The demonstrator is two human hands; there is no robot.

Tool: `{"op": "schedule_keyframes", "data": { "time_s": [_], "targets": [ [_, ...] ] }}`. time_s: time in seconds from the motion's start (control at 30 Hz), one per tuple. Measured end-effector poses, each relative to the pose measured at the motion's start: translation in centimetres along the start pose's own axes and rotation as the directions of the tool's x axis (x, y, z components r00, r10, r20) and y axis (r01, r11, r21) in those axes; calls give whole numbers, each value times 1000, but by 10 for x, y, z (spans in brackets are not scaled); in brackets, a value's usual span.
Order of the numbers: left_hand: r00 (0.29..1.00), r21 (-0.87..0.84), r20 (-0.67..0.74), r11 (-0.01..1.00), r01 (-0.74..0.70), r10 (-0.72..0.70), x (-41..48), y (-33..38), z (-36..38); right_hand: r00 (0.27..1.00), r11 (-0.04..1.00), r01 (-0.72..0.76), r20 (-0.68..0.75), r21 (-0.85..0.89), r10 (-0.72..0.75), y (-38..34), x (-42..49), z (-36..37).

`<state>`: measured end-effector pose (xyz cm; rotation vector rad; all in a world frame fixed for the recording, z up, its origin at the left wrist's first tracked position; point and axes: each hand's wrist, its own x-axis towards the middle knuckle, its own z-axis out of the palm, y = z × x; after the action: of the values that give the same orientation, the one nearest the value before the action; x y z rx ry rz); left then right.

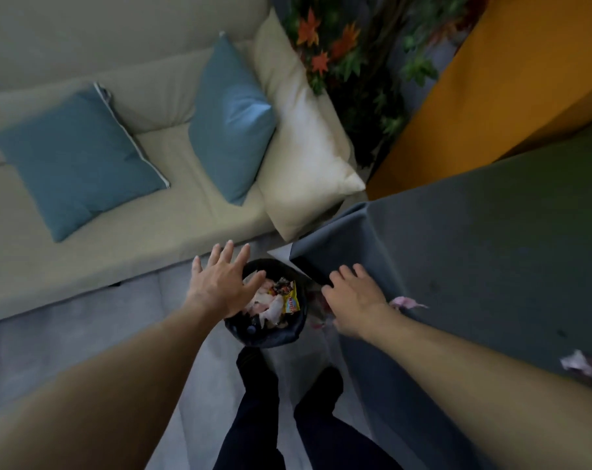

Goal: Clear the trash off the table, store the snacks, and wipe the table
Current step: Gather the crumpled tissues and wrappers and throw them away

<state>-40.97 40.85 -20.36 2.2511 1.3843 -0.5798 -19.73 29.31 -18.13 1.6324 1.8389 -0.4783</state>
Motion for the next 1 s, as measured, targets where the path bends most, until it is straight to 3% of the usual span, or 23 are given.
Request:
{"op": "schedule_keyframes", "data": {
  "time_s": [0.13, 0.33, 0.5, 0.67, 0.83, 1.0],
  "targets": [
    [999, -17, -44, 1000, 5, -6, -23, 19, -21, 997, 953, 12, 73, -302, 11, 21, -36, -8],
    [997, -39, -77, 999, 12, -15, -49, 37, -36, 996, 930, 79, 70, -358, -58, 35, -70, -16],
    [997, -67, -69, 997, 22, -27, -67, 36, -36, 997, 982, 64, -26, -176, -70, 29, -79, -27],
    [997, -84, -54, 995, 55, -60, -78, 27, -35, 998, 987, 56, -35, 148, -51, 9, -65, -38],
    [996, -91, -34, 993, 79, -82, -83, 12, -32, 984, 926, 90, -173, 366, -27, -14, -36, -42],
    [996, -86, -15, 992, 88, -89, -80, -3, -36, 983, 776, 109, -182, 621, 7, -20, -26, -50]
  ]
}}
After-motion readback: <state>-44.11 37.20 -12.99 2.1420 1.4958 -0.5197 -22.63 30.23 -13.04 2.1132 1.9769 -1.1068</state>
